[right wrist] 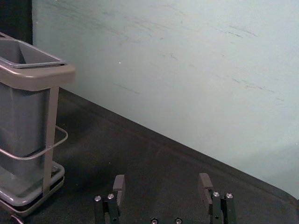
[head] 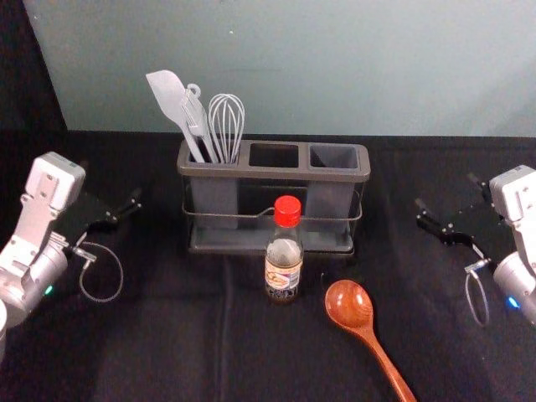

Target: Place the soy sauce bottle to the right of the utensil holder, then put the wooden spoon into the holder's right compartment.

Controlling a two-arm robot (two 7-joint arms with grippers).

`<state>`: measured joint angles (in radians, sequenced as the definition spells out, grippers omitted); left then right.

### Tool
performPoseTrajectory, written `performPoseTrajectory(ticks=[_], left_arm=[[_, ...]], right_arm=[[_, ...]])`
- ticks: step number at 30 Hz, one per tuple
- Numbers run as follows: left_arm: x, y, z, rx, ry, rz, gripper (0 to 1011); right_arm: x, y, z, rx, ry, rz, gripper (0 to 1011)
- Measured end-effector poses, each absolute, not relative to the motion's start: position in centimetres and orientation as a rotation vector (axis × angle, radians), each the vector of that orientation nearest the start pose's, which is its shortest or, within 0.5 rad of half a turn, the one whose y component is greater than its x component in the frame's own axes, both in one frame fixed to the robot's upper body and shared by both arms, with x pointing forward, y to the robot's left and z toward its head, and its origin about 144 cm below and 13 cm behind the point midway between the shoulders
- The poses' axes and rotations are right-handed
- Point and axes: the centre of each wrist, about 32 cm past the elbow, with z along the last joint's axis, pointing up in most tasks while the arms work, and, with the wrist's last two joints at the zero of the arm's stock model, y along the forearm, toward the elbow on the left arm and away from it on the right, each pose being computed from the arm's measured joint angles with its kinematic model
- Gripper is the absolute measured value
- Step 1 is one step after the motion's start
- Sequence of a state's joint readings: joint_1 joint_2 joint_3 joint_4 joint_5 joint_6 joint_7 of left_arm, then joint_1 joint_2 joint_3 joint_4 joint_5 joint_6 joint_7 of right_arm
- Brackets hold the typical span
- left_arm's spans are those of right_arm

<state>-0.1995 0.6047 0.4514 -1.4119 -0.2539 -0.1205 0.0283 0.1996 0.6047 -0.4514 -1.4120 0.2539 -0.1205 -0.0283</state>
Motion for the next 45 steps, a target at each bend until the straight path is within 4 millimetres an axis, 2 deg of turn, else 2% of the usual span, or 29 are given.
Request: performPoseTrajectory(ticks=[34, 45], left_arm=[[48.9, 31.0, 114.0, 0.304, -0.285, 1.248, 1005], [48.9, 31.0, 114.0, 0.304, -0.285, 1.248, 1005]], right_arm=[[48.8, -31.0, 114.0, -0.303, -0.285, -1.248, 1002], [46.3, -32.4, 115.8, -0.203, -0.348, -1.187, 1002]])
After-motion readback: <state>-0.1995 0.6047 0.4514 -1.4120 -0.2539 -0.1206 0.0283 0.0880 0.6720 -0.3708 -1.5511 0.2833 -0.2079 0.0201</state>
